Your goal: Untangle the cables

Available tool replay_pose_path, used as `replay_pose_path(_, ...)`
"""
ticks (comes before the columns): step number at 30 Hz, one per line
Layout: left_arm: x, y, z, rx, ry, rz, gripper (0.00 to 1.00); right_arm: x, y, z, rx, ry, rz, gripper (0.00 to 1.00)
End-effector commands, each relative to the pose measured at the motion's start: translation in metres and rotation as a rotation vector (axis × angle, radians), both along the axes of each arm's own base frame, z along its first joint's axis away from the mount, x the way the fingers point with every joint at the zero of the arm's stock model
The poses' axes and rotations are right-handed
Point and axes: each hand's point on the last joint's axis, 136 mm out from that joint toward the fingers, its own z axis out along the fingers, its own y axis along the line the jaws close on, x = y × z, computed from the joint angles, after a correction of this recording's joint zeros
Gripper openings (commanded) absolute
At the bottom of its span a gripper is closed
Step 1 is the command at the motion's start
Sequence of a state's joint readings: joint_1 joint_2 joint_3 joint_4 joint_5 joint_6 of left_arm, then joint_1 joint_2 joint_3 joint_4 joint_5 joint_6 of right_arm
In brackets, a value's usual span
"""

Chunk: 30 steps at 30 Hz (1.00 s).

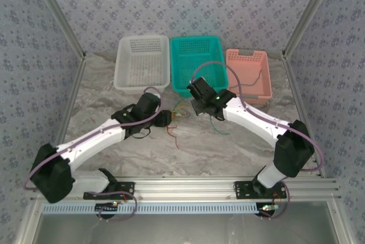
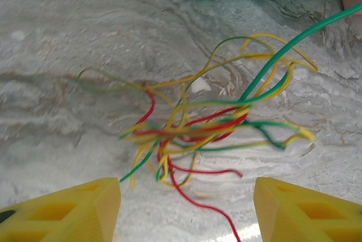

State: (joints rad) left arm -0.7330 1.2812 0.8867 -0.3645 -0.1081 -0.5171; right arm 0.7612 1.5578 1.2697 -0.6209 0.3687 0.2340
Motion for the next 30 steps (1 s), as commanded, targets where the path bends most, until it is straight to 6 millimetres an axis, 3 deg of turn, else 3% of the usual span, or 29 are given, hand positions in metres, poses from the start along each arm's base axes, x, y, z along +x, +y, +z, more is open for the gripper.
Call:
replay_pose_path(1, 0.014, -0.028, 0.012, 0.014, -0.065, -0.173, 0.64, -0.003, -0.002, 0.003, 0.013, 0.036, 0.023, 0.0)
replay_pose_path(7, 0.027, -0.028, -0.032, 0.107, 0.0, -0.166, 0.62, -0.001, -0.002, 0.003, 0.032, 0.052, 0.025, 0.0)
replay_pose_path(12, 0.032, -0.045, -0.059, 0.094, 0.025, -0.186, 0.58, -0.002, 0.001, 0.003, 0.05, 0.062, 0.034, 0.0)
replay_pose_path(14, 0.032, -0.048, -0.075, 0.124, 0.046, -0.188, 0.52, -0.002, -0.002, 0.001, 0.044, 0.068, 0.025, 0.0)
replay_pose_path(19, 0.024, -0.05, -0.121, 0.221, 0.1, -0.174, 0.16, 0.001, -0.014, 0.005, 0.047, 0.064, -0.003, 0.0)
replay_pose_path(22, 0.019, -0.049, -0.14, 0.265, 0.12, -0.154, 0.0, 0.003, -0.022, 0.01, 0.049, 0.059, -0.026, 0.0)
replay_pose_path(30, 0.007, -0.033, -0.156, 0.278, 0.12, -0.081, 0.0, 0.006, -0.052, 0.036, 0.064, 0.019, -0.117, 0.0)
